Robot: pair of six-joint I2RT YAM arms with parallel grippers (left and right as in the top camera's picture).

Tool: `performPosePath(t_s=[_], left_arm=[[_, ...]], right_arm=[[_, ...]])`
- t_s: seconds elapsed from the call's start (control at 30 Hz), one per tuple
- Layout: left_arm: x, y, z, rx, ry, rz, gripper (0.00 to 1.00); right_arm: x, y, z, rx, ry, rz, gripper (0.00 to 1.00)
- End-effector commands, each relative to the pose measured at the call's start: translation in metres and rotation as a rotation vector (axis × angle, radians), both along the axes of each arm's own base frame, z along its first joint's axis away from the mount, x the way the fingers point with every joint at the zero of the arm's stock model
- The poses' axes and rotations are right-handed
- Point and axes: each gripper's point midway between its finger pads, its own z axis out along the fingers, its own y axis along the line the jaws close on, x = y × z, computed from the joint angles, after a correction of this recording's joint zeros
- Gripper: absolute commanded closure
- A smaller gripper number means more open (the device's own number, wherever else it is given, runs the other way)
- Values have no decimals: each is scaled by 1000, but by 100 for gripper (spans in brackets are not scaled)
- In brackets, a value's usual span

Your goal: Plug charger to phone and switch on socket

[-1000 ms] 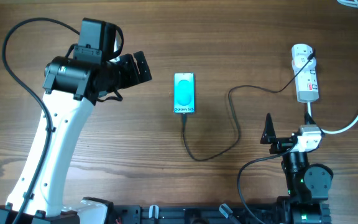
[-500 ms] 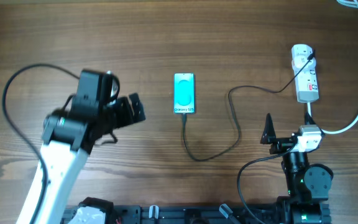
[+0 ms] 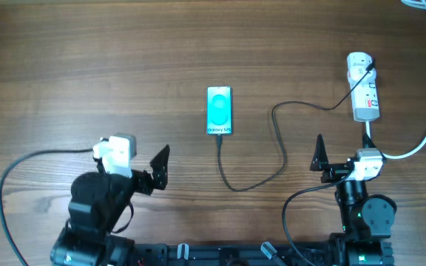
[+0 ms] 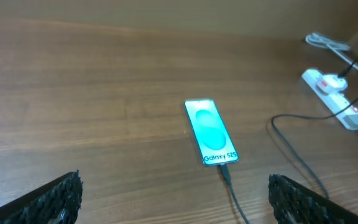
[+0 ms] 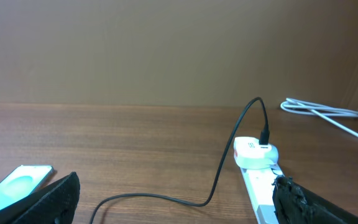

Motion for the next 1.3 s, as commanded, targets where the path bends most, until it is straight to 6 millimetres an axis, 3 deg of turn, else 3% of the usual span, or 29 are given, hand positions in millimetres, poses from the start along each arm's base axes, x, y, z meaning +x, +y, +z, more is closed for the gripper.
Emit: performPosePath(t_s=[0.0,0.2,0.4,0.57,0.9,1.03,1.27], left_arm=[[-3,-1,-15,10,-34,-21,0],[3,0,-23,-35,-156,-31,0],[5,3,-17,-58,-314,-28,0],[9,18,-7,-80,-414,37,0],[15,40,-36,-48,-338,141,0],[16,44,-36,7,-350,151,0],[18,73,-40,48,-333,313,0]], right_arm=[[-1,-1,2,12,-10,-3,0],[-1,-1,2,12,-10,-3,0],[-1,-1,2,12,-10,-3,0],[-1,-1,2,12,-10,-3,0],[-1,-1,2,12,-10,-3,0],[-1,-1,2,12,-10,-3,0],[-1,-1,2,12,-10,-3,0]])
